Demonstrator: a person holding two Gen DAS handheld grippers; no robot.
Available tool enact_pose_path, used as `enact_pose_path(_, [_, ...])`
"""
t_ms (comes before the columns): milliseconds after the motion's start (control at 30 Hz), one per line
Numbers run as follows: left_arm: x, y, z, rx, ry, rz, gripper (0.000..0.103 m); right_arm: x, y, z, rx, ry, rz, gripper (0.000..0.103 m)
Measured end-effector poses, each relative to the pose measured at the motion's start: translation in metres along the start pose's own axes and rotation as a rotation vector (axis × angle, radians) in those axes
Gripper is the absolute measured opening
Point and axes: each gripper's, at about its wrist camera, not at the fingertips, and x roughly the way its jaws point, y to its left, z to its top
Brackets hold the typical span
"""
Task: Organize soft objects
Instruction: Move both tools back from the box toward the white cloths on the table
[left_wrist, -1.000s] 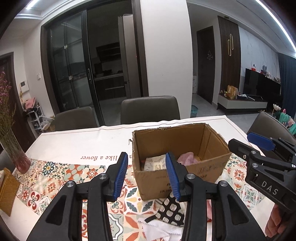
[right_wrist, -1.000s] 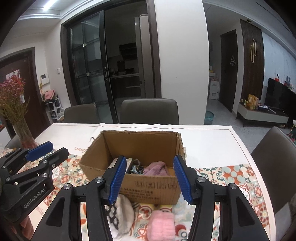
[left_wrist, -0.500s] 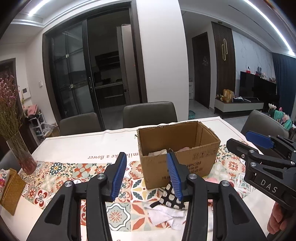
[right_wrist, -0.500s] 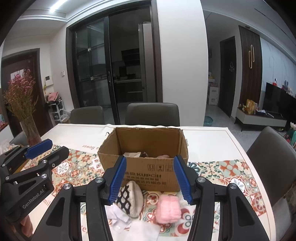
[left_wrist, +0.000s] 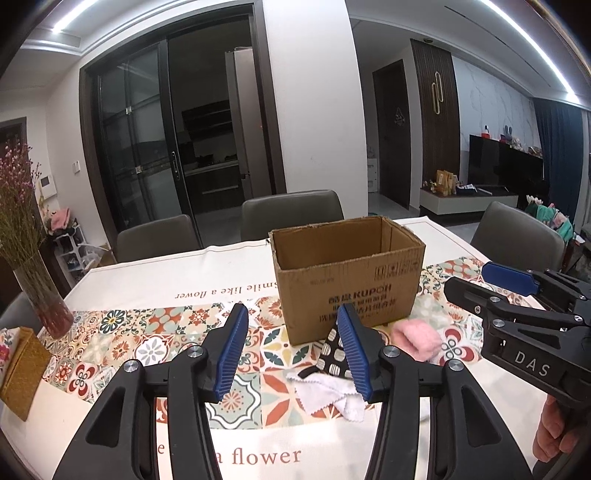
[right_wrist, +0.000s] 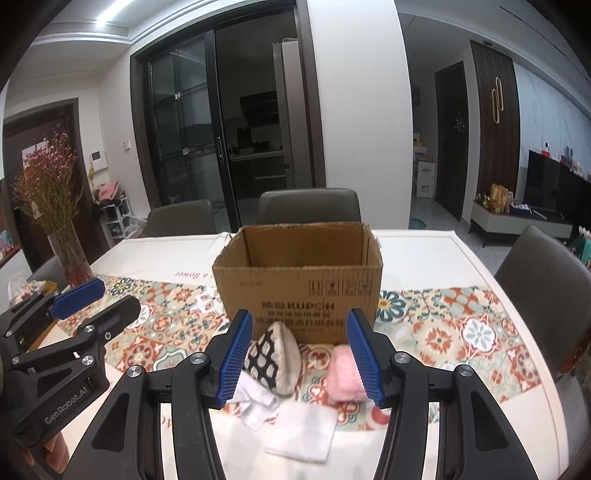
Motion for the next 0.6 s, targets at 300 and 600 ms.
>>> enact_pose_path(300, [0.0,0.003,-0.027,-0.007,0.023,-0.026,0.051,0.005,0.011,-0.027,-0.004,0.054,0.006,0.054])
enact_pose_path(600, [0.003,0.007,-0.044,0.008,0.022,-0.041,0.052,0.013,0.017,-0.048,0.032,0.098,-0.007,0.054])
